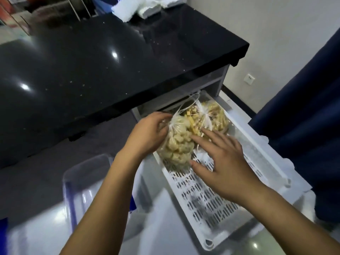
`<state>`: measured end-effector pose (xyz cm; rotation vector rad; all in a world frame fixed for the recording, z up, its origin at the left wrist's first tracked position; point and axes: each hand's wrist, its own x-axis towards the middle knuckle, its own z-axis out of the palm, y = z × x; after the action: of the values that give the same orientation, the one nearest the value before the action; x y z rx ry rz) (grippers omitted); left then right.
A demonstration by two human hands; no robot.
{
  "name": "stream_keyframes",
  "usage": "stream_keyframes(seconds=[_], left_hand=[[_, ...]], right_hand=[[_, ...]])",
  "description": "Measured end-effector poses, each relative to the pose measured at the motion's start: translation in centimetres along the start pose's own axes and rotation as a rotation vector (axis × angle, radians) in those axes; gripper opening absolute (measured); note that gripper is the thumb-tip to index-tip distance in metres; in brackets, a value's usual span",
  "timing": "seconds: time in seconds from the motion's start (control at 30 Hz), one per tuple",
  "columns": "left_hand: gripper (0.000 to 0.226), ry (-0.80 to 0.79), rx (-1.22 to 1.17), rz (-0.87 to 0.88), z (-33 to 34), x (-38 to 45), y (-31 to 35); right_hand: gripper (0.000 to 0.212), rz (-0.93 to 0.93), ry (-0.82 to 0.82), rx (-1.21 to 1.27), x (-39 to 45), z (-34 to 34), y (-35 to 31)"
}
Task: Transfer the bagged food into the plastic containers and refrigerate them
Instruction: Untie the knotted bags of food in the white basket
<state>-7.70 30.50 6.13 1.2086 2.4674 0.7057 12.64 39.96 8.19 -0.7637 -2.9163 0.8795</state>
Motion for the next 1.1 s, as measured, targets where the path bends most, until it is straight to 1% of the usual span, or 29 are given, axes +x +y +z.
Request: stream_keyframes(seconds=[0.07, 0.17, 0.23, 0.33, 0.43, 0.57, 0.7, 0.83, 0.93, 1.0, 1.1], left_hand=[[0.036, 0.016, -0.008, -0.011, 0.7, 0.0, -0.4], [0.038, 0.045, -0.05, -0.057, 1.3, -0.5, -0.8], [0.033, 0.062, -0.078, -0.084, 1.6, -0.9, -0.7], [0.027, 0.087, -0.04, -0.128, 1.9, -1.3, 0.3], [0.016, 0.09, 0.007, -0.153, 2.3, -2.0, 1.8], [0.006, 0.133, 0.06, -0.24, 3.2, -3.4, 4.4], [0.007, 0.193, 0.089, -0.361, 4.1, -5.1, 6.9], [0.003, 0.281, 0.012, -0.424, 4.6, -7.2, 10.2], [0.002, 0.355, -0.127, -0.45, 5.6, -9.3, 12.5], [0.006, 0.434, -0.228, -0.467, 6.8, -11.2, 13.7], [0.01, 0.616, -0.299, -0.55, 9.1, -14.0, 14.9]], right_hand=[[0.064, -0.017, -0.003, -0.034, 2.2, 0.2, -0.5], [0.058, -0.023, 0.024, -0.133, 5.4, 0.6, -1.2], [0.056, -0.014, 0.04, -0.185, 6.9, 1.1, -1.4], [0.047, -0.031, 0.112, -0.154, 7.3, 1.9, -0.6], [0.034, -0.09, 0.161, -0.144, 6.4, 2.2, 0.8], [0.014, -0.189, 0.163, -0.145, 5.4, 2.2, 2.6], [0.005, -0.311, 0.161, -0.052, 4.8, 1.6, 4.0], [0.008, -0.439, 0.156, 0.105, 3.7, -0.2, 6.3], [0.002, -0.49, 0.113, 0.169, 2.5, -2.2, 8.7], [0.007, -0.52, 0.086, 0.194, 1.7, -3.5, 10.3], [0.009, -0.514, 0.063, 0.209, 1.1, -5.3, 13.5]])
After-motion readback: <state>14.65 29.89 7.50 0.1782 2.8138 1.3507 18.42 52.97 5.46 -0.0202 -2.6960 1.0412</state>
